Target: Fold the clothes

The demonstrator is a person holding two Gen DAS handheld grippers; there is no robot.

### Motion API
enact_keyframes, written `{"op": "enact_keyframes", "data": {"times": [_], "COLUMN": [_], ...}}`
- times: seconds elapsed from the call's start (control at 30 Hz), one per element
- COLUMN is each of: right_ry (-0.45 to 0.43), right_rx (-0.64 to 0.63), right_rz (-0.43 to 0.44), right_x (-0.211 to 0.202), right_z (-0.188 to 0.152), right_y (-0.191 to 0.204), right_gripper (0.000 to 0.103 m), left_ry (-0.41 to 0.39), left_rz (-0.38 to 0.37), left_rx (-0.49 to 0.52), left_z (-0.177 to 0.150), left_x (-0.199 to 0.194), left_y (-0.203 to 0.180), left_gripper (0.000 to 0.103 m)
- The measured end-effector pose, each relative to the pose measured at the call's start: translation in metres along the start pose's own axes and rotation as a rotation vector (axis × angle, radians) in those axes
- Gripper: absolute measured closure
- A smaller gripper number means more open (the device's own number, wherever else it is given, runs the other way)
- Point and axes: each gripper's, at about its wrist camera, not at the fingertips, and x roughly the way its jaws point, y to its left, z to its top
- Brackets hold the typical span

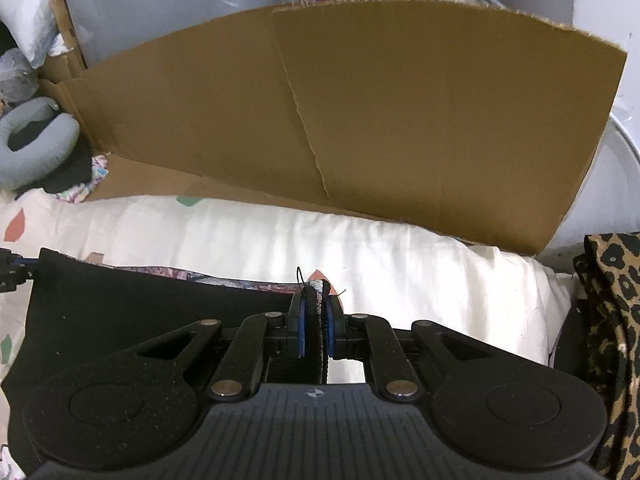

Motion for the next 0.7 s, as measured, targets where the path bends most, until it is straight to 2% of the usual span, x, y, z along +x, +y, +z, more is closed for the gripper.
{"op": "enact_keyframes", "data": {"times": [0.27, 0.37, 0.47, 0.5, 0.57, 0.7], "right_ry": [0.053, 0.080, 0.096, 0.084, 0.055, -0.010], "right_rx": [-0.007, -0.020, -0.006, 0.001, -0.002, -0.073], "right_rz": [-0.022, -0.025, -0.042, -0.034, -0.006, -0.009], "right_x": [0.026, 0.037, 0.040, 0.036, 0.025, 0.005], "right_z": [-0.007, -0.012, -0.014, -0.013, -0.012, -0.006], "right_y": [0.000, 0.003, 0.003, 0.002, 0.001, 0.013], "right_gripper": [0.094, 0.092, 0.086, 0.084, 0.084, 0.084], "left_ry": [0.055, 0.077, 0.070, 0.074, 0.081, 0.040], "left_rz": [0.001, -0.001, 0.037, 0.037, 0.036, 0.024], "left_rx": [0.032, 0.011, -0.014, -0.011, -0.006, -0.045], "left_z": [-0.002, -0.008, -0.007, -0.006, -0.005, 0.001], "left_x": [0.030, 0.040, 0.032, 0.029, 0.022, 0.005], "left_y": [-0.006, -0.006, -0.003, -0.003, -0.002, -0.002], "left_gripper": [0.095, 0.093, 0.079, 0.075, 0.075, 0.071]}}
